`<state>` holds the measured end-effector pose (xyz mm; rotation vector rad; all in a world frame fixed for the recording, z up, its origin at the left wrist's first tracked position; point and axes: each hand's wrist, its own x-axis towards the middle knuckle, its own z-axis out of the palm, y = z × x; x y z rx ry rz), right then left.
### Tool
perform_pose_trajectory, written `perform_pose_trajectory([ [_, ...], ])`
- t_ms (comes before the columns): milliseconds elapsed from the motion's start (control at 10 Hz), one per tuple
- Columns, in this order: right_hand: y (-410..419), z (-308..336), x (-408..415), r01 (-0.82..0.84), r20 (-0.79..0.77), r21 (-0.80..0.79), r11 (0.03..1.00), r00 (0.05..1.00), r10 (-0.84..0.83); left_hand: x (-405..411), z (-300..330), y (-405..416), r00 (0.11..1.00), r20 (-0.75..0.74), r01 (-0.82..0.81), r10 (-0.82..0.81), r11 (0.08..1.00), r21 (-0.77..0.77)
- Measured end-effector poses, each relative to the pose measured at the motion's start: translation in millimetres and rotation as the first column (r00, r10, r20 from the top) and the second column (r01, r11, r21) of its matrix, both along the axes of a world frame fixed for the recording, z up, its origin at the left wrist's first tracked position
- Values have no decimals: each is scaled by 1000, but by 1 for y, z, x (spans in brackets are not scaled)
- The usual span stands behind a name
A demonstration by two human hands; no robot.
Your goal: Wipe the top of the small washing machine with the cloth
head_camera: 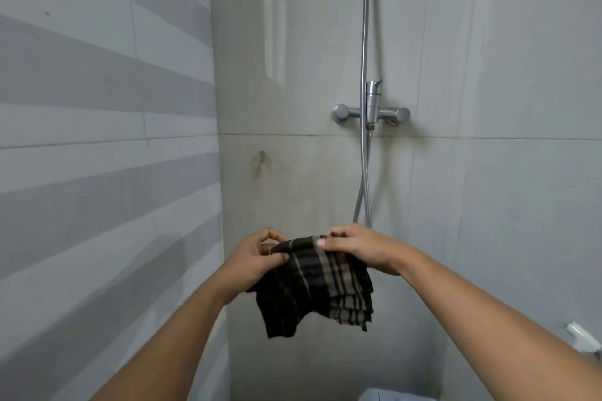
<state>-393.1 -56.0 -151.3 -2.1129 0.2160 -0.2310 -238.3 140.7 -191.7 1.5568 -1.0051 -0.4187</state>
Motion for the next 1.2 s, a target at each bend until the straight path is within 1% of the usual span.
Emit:
perform_pose_trajectory([
  [100, -9, 16, 36, 9, 134, -17, 1000, 991, -6, 37, 34, -7, 965, 228, -115, 133, 989, -91],
  [200, -23, 28, 81, 0, 233, 78, 997, 972, -18, 76, 55, -21, 876, 383, -234, 295, 952, -199],
  [300, -40, 38, 136, 49, 338, 56, 997, 939, -65, 117, 71, -41, 736, 534, -307, 416, 908, -283],
  [400, -58, 50, 195, 204, 505, -74, 976, 852, -140, 171, 82, -69, 593, 641, -376, 488, 871, -315],
  [500, -77, 61, 247, 336, 621, -200, 920, 770, -147, 217, 97, -100, 422, 756, -461, 501, 836, -297],
  [600, -95, 68, 288, 438, 683, -201, 876, 704, -195, 249, 108, -130, 313, 751, -490, 581, 776, -396],
  [700, -107, 65, 316, 531, 703, -247, 810, 674, -228, 271, 102, -152, 239, 723, -540, 648, 708, -455],
  [800, -114, 53, 330, 572, 698, -453, 684, 704, -126, 290, 82, -165, 203, 733, -551, 649, 694, -463],
  [900, -114, 43, 339, 562, 664, -585, 584, 746, -53, 305, 77, -165, 220, 723, -538, 655, 700, -470],
  [1000, -110, 32, 344, 528, 607, -650, 547, 793, -44, 311, 72, -162, 242, 728, -549, 641, 709, -441],
  [1100, -102, 25, 341, 457, 533, -663, 593, 844, -55, 309, 72, -161, 311, 715, -562, 627, 727, -393],
  [1200, -86, 1, 324, 417, 485, -660, 625, 872, -69, 292, 54, -158, 618, 510, -533, 599, 795, -289],
])
